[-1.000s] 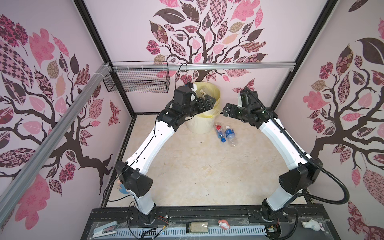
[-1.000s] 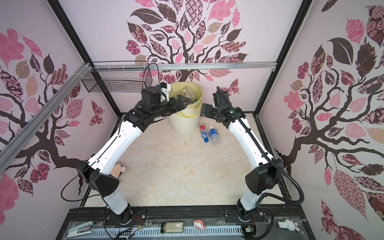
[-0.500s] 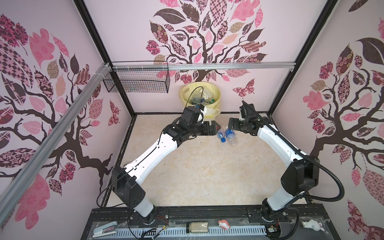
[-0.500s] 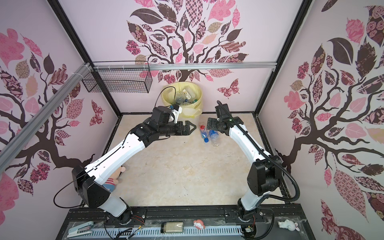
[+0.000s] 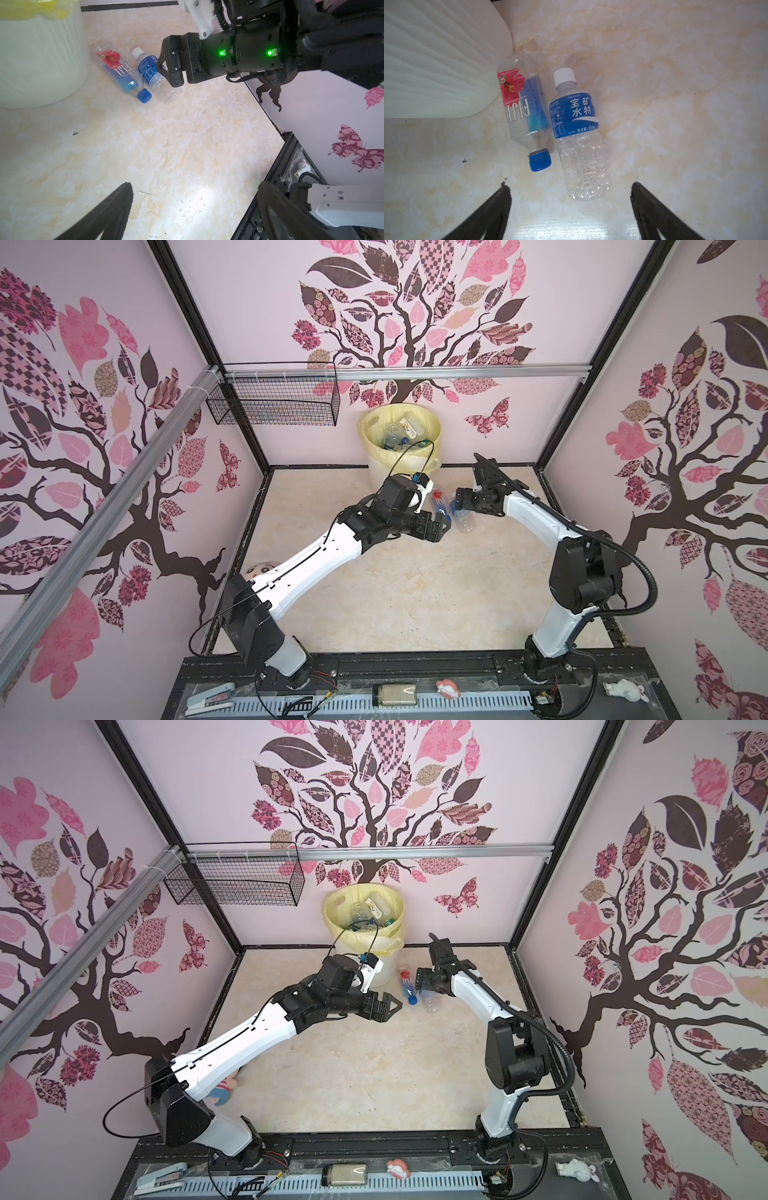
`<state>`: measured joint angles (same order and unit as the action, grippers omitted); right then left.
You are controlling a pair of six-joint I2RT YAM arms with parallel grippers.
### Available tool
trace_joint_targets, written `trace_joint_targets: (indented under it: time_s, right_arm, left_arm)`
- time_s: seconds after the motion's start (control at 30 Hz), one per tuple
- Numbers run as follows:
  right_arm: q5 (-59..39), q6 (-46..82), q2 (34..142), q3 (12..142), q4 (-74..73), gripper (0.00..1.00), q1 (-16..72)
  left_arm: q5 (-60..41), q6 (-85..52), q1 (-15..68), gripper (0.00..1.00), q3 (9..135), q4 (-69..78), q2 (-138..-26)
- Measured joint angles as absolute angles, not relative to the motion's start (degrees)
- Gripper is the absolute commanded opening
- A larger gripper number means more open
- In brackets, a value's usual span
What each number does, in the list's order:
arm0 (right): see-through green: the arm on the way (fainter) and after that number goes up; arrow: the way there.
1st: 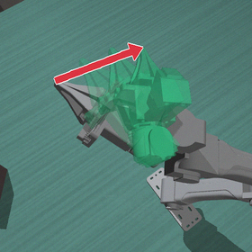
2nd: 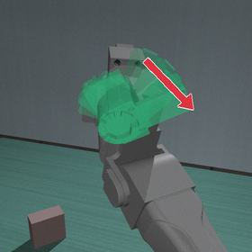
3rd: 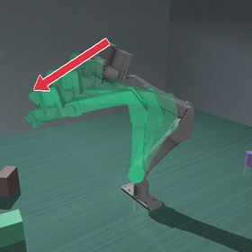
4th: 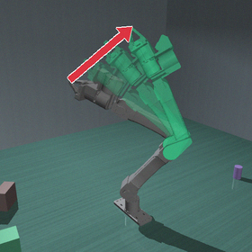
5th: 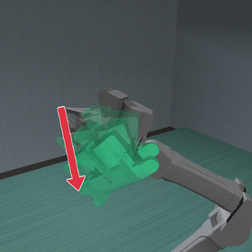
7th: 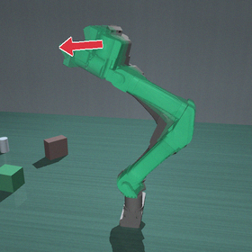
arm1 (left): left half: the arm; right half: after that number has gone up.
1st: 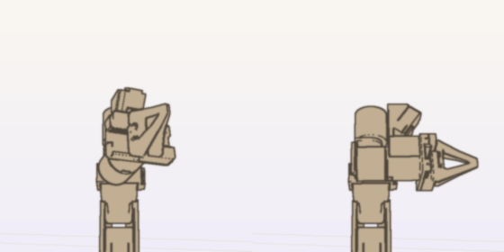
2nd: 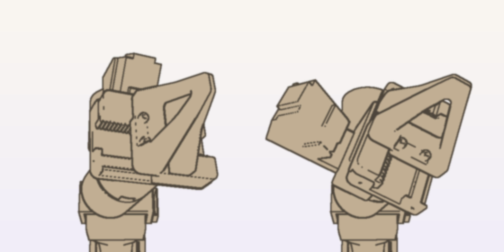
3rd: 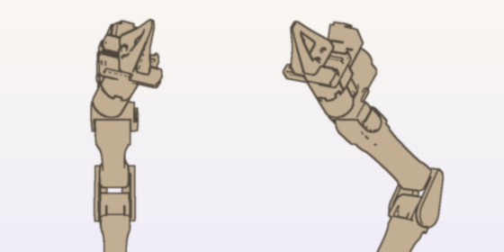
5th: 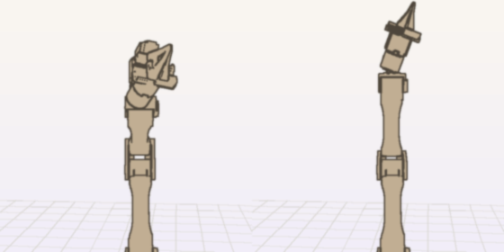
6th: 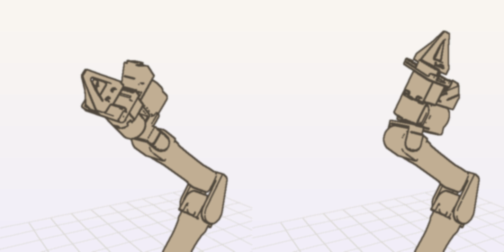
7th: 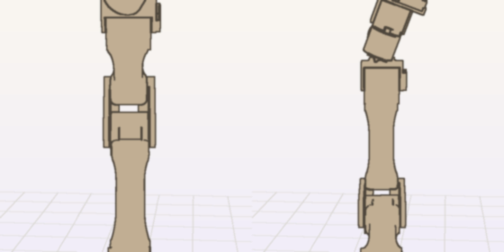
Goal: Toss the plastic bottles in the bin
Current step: 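Lower both grippers toward the blue-label and Fiji bottles beside the bin, then close right gripper on the blue-label bottle and lift it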
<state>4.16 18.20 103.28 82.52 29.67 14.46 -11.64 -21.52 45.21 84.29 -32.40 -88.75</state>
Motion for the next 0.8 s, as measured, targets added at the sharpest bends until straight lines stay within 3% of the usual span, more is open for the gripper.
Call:
trace_joint_targets:
  time_s: [0.33, 0.8]
  right_arm:
    - [4.93, 17.74, 111.37, 83.26, 27.97, 0.84, 14.06]
    - [5.13, 17.04, 116.46, 84.07, 27.57, 0.64, 13.78]
  left_arm:
    - [-10.13, -20.47, 45.28, 0.97, 84.14, -32.69, -87.33]
    - [-8.69, -19.64, 45.32, 0.97, 83.85, -32.75, -87.26]
